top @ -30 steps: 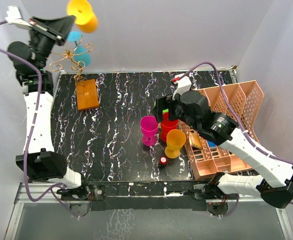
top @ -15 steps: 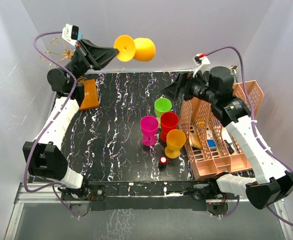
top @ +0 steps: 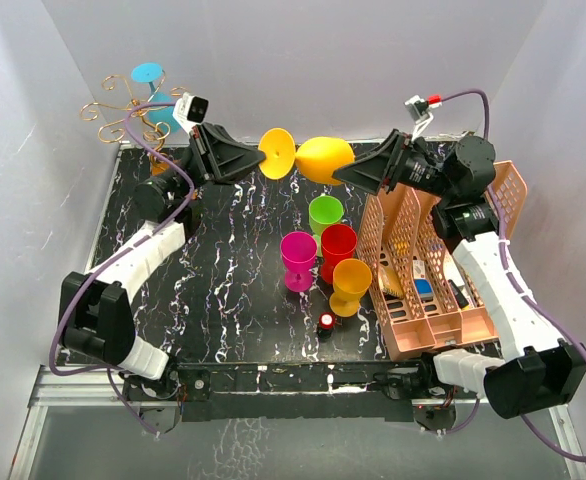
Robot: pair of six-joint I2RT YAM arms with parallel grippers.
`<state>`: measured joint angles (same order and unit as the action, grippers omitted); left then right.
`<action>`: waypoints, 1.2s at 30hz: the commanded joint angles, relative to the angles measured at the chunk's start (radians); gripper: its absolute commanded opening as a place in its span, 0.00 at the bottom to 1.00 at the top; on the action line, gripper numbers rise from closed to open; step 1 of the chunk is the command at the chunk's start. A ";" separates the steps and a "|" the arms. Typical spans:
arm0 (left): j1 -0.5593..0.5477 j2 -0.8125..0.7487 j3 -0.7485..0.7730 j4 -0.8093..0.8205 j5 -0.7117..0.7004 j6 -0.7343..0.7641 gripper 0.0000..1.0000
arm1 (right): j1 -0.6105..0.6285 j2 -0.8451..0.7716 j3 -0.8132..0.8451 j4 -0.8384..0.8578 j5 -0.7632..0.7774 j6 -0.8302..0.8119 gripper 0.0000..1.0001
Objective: Take the wine glass off the wine glass rack
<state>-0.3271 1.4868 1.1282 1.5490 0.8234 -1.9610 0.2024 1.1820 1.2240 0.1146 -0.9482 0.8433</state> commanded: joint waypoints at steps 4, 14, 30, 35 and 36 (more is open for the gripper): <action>-0.061 -0.068 -0.016 0.249 -0.032 0.004 0.00 | -0.003 -0.088 -0.093 0.520 -0.099 0.288 0.88; -0.071 -0.079 -0.015 0.250 -0.017 0.037 0.00 | -0.002 -0.143 -0.125 0.715 -0.088 0.434 0.46; -0.071 -0.202 -0.105 0.054 0.007 0.322 0.59 | -0.001 -0.188 -0.125 0.627 -0.036 0.339 0.08; -0.071 -0.334 -0.152 -0.248 0.000 0.583 0.77 | -0.002 -0.188 -0.065 0.305 0.032 0.142 0.08; -0.071 -0.365 -0.156 -0.342 -0.008 0.649 0.79 | -0.002 -0.187 -0.042 0.233 0.057 0.093 0.08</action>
<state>-0.3954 1.2552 0.9813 1.4250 0.8268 -1.5841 0.2081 0.9997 1.0985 0.6563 -1.0073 1.1633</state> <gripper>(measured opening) 0.760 0.102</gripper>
